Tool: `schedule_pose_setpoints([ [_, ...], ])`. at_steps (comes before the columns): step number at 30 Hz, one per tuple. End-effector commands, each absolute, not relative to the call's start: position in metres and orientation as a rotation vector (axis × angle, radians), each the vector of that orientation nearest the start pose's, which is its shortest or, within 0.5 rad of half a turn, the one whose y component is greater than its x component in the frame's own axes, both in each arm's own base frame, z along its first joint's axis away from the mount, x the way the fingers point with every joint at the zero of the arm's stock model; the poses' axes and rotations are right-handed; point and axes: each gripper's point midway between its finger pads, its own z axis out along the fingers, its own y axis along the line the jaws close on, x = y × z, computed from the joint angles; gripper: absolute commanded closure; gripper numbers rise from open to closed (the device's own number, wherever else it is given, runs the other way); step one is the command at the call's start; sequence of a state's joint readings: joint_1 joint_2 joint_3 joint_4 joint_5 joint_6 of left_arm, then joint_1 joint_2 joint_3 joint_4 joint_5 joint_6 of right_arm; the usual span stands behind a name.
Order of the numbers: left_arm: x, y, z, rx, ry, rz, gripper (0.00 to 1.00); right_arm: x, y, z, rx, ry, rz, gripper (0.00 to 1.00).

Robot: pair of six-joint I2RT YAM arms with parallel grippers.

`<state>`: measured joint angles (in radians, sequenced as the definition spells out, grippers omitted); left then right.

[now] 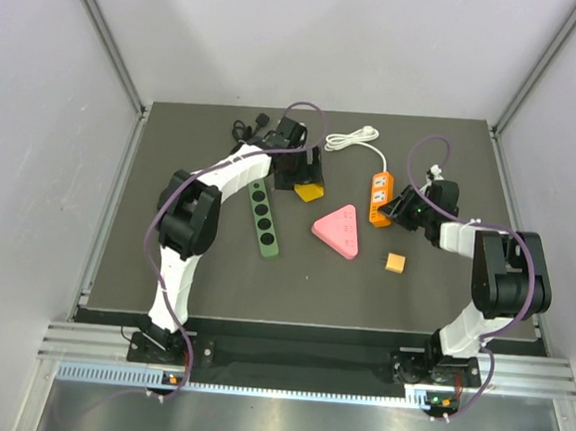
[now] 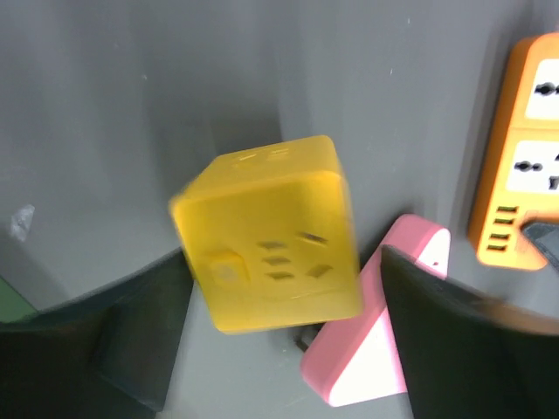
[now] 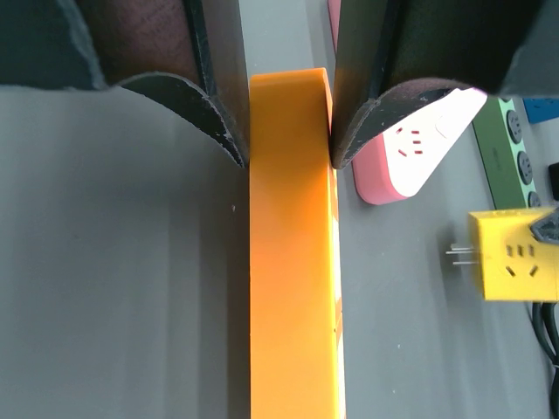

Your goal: Pull the plug off the socket

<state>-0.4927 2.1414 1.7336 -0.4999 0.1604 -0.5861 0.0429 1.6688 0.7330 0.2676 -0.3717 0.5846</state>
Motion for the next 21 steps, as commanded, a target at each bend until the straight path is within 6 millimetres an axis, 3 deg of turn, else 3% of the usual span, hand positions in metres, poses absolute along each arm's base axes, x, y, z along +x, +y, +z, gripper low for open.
schedule_pose_setpoints([
  [1, 0.46, -0.295, 0.105, -0.013, 2.54, -0.594, 0.06, 0.386, 0.093, 0.031, 0.406, 2.315, 0.664, 1.0],
  [6, 0.472, -0.29, 0.143, 0.004, 2.462, -0.557, 0.02, 0.387, 0.092, 0.03, 0.405, 2.325, 0.657, 1.0],
  [12, 0.466, -0.275, 0.195, 0.016, 2.371, -0.514, 0.02, 0.389, 0.088, 0.029, 0.408, 2.344, 0.625, 0.98],
  [14, 0.458, -0.266, 0.196, 0.019, 2.367, -0.491, 0.02, 0.394, 0.087, 0.033, 0.407, 2.34, 0.611, 0.98],
  [15, 0.451, -0.263, 0.214, 0.032, 2.331, -0.503, 0.02, 0.393, 0.085, 0.031, 0.417, 2.353, 0.597, 0.98],
  [17, 0.438, -0.257, 0.21, 0.046, 2.336, -0.499, 0.02, 0.402, 0.079, 0.037, 0.424, 2.346, 0.579, 0.97],
  [18, 0.43, -0.253, 0.225, 0.059, 2.304, -0.513, 0.02, 0.402, 0.075, 0.035, 0.441, 2.359, 0.561, 0.98],
  [19, 0.42, -0.247, 0.214, 0.062, 2.331, -0.505, 0.02, 0.404, 0.073, 0.037, 0.45, 2.355, 0.557, 0.97],
  [20, 0.411, -0.246, 0.23, 0.072, 2.294, -0.539, 0.02, 0.411, 0.069, 0.044, 0.457, 2.337, 0.555, 0.97],
  [21, 0.403, -0.245, 0.231, 0.082, 2.289, -0.553, 0.02, 0.412, 0.066, 0.042, 0.469, 2.347, 0.542, 0.97],
])
